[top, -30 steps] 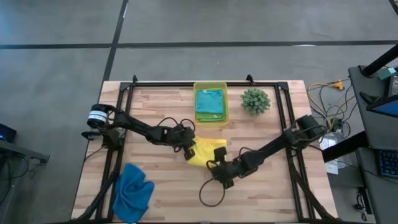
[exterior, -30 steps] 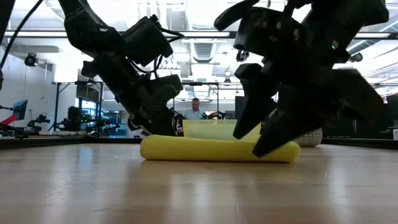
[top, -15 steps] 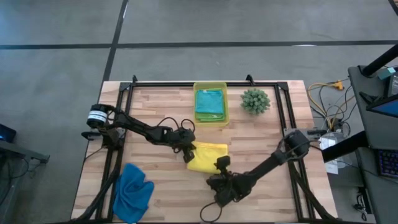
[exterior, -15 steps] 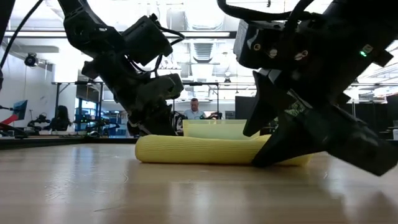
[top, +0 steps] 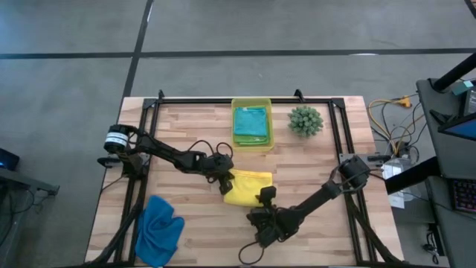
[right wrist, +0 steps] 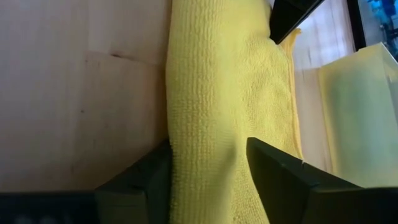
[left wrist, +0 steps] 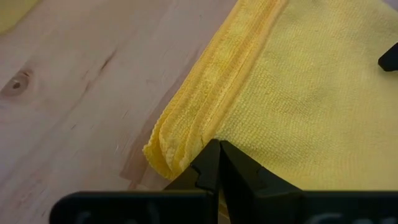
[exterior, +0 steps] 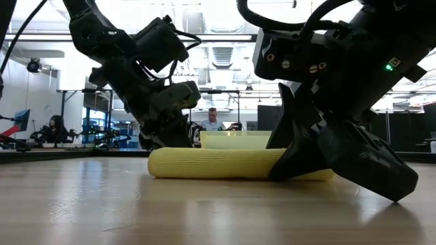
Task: Fold microfiber towels
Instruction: Put the yellow microfiber cloth into the yellow bin
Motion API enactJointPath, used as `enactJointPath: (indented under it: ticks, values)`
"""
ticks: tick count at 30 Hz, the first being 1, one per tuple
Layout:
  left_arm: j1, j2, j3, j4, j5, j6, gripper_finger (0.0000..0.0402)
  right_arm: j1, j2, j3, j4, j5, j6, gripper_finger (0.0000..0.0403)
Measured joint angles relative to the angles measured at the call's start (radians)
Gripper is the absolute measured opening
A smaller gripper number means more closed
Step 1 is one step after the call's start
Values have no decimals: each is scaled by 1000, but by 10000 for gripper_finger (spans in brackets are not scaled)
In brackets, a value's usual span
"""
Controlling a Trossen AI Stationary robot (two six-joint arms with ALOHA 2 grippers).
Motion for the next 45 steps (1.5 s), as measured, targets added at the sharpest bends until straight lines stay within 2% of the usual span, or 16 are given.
enactJointPath:
  ticks: [4,13,19,23,26,28,33,35,39,45]
  values:
    - [0,0,0,0,1,-1,0,-1,-5,0,0,3,-2,144]
    - [0,-37,0,0,-6,1,0,-4,-10,13,-30,18,-33,23]
    - [5,-173,-9,-43,-70,92,0,-22,-25,62,-124,11,-43,10]
    - [6,-318,-3,-42,-117,218,0,-52,-117,78,-140,-21,-41,10]
    - [6,-424,-11,-50,-125,287,0,-89,-201,65,-136,-79,-43,10]
    - [7,-502,-11,-40,-126,296,0,-121,-268,58,-124,-155,-86,9]
    - [5,-656,-12,-34,-89,309,0,-241,-422,57,-86,-507,-148,9]
    - [1,-694,-12,-26,-68,339,7,-290,-460,56,-86,-599,-138,9]
    - [-8,-726,-12,3,-52,342,55,-357,-533,58,-79,-651,-135,9]
    - [-9,-671,-5,35,-6,252,164,-395,-543,92,-79,-726,-136,9]
